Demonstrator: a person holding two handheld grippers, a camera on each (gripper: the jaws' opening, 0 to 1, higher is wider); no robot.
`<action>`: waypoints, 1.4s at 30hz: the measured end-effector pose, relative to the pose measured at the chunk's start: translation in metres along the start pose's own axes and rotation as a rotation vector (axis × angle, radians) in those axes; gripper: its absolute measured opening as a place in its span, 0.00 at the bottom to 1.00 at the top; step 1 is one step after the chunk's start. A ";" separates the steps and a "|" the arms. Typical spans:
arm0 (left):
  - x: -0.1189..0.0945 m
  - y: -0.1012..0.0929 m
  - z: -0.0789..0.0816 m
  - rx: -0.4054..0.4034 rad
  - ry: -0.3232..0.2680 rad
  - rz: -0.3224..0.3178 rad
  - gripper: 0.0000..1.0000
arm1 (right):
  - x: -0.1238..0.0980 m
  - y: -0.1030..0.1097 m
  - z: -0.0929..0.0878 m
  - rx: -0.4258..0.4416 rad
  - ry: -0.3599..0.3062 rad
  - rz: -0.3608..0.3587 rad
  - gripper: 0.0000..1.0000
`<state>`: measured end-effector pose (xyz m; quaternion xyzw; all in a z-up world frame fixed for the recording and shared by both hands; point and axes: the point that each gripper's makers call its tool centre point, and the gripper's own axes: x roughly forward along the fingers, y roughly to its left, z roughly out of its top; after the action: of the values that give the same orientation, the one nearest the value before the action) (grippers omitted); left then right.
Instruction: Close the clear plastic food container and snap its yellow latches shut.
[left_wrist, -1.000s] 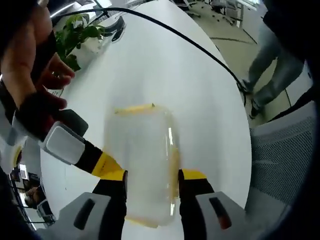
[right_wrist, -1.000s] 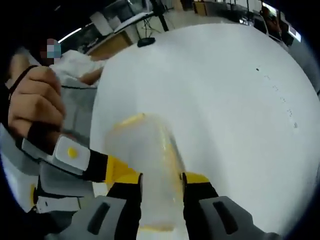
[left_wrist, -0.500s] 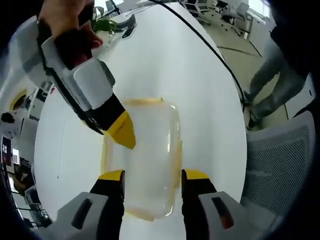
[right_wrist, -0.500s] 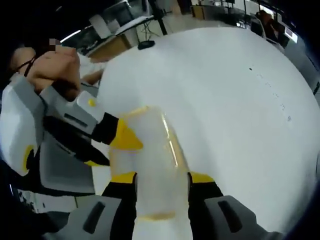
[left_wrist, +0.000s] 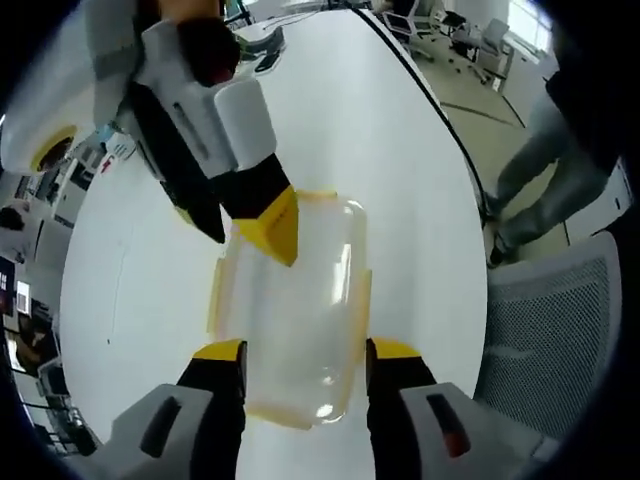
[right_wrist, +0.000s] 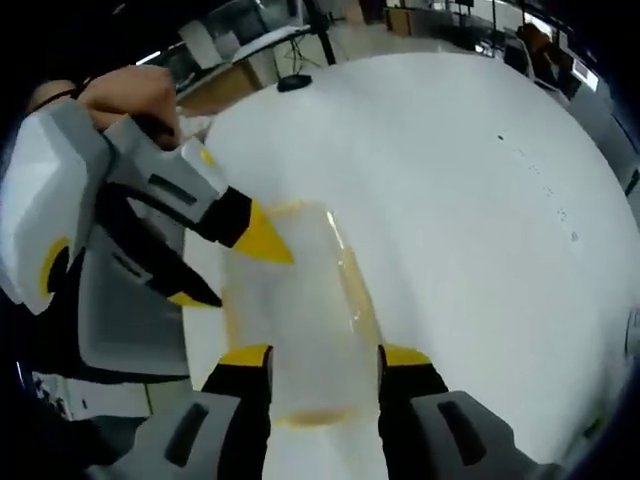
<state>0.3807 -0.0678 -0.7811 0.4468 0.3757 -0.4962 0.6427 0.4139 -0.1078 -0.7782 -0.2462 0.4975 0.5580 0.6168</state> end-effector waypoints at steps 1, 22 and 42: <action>0.000 0.000 0.000 0.002 0.001 -0.001 0.49 | 0.000 0.000 0.000 0.001 0.003 -0.001 0.43; -0.002 0.006 -0.014 -0.018 0.011 -0.062 0.67 | 0.003 0.010 -0.016 -0.111 0.076 -0.035 0.74; 0.023 0.008 -0.023 0.049 0.044 -0.093 0.83 | 0.018 0.010 -0.028 -0.206 0.148 -0.048 0.77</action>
<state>0.3933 -0.0526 -0.8083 0.4552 0.3979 -0.5245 0.5995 0.3926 -0.1208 -0.8024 -0.3606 0.4757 0.5715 0.5631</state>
